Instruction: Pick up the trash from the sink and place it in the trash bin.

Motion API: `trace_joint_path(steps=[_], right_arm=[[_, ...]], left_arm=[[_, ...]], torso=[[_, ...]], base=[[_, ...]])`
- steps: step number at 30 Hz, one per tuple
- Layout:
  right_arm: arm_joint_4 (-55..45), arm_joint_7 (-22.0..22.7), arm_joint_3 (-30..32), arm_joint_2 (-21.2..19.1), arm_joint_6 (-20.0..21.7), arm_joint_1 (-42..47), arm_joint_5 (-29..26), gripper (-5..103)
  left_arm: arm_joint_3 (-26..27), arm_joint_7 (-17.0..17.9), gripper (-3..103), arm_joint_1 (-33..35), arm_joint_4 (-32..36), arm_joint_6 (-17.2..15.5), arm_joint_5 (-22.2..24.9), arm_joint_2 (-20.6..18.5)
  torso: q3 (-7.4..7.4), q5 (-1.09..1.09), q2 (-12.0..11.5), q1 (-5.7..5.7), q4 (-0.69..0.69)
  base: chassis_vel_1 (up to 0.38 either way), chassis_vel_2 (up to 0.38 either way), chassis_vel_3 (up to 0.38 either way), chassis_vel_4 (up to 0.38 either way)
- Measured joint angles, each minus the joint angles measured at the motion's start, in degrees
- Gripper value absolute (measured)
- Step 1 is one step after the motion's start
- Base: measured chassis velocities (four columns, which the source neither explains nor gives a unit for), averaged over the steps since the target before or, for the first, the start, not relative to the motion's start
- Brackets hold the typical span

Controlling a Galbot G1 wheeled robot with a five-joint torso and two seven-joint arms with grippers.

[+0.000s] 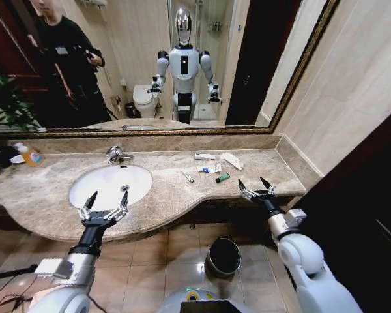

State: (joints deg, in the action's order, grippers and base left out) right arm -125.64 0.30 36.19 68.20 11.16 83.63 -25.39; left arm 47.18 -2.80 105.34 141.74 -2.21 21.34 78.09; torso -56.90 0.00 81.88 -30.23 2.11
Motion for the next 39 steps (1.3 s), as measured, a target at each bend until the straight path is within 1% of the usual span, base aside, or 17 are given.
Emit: trace_joint_path(steps=[26, 39], right_arm=[[4.1, 0.0, -1.2, -0.3, -0.5, -2.0, 0.3, 100], [7.0, -0.2, -4.2, -0.2, -0.6, -4.6, 1.2, 100]], left_arm=[[0.0, 0.0, 100, 0.0, 0.0, 0.0, 0.0, 0.0], [0.0, 0.0, 100, 0.0, 0.0, 0.0, 0.0, 0.0]], torso=[[0.00, 0.00, 0.0, 0.00, 0.00], [0.00, 0.00, 0.0, 0.00, 0.00]], base=[[0.000, 0.000, 0.000, 0.000], [0.000, 0.000, 0.000, 0.000]])
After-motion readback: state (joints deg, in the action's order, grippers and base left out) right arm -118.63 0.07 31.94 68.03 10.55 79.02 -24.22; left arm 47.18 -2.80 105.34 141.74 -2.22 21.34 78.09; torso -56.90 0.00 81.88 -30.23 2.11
